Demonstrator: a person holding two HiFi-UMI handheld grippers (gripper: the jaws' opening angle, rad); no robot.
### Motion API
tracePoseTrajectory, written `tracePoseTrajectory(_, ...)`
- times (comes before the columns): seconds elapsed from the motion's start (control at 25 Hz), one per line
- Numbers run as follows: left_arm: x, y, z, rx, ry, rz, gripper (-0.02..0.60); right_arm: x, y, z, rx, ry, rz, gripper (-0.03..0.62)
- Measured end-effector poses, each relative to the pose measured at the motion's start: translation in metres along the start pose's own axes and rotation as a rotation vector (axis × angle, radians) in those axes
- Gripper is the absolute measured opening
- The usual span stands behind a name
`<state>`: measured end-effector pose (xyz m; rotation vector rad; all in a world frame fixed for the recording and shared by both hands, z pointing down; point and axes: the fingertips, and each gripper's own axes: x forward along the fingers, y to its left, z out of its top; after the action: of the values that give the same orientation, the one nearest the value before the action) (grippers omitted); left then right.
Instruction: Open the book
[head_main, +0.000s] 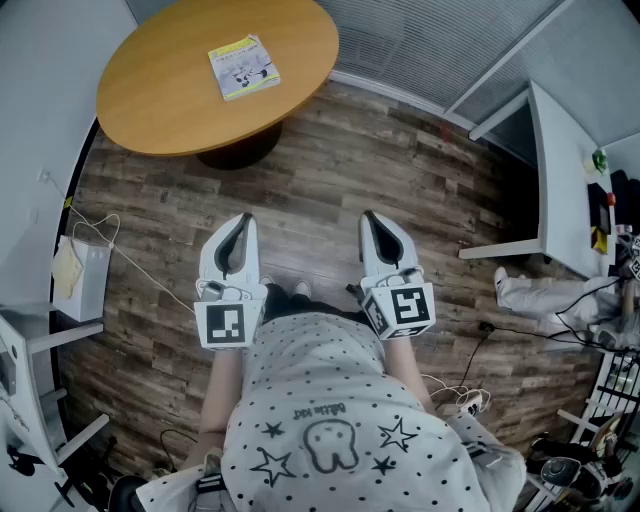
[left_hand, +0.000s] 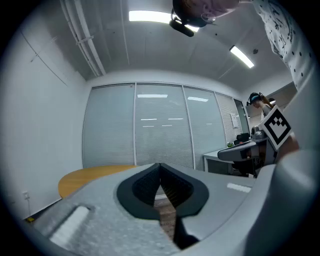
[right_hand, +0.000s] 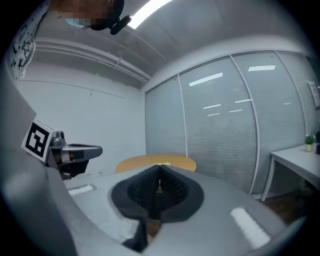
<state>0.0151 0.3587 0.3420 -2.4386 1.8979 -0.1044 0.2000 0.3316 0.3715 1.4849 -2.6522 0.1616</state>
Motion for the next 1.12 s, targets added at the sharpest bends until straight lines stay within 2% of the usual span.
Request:
tracePoseTrajectory(0.52,0.003,0.001,-0.001,-0.006,0.003,0.019,0.009,-0.006,-0.016,0.005,-0.014,-0.008,-0.02,0.005)
tracePoseTrajectory(0.92,0.006,-0.009,0.002,-0.002,0.001,-0.004,0.009,-0.022,-0.042,0.008,0.007,-0.027,-0.067,0.004)
tracePoseTrajectory(1.12,0.0,-0.011,-0.016,0.015,0.086,0.001,0.01,-0.028,-0.053,0.002,-0.004,-0.003,-0.097,0.005)
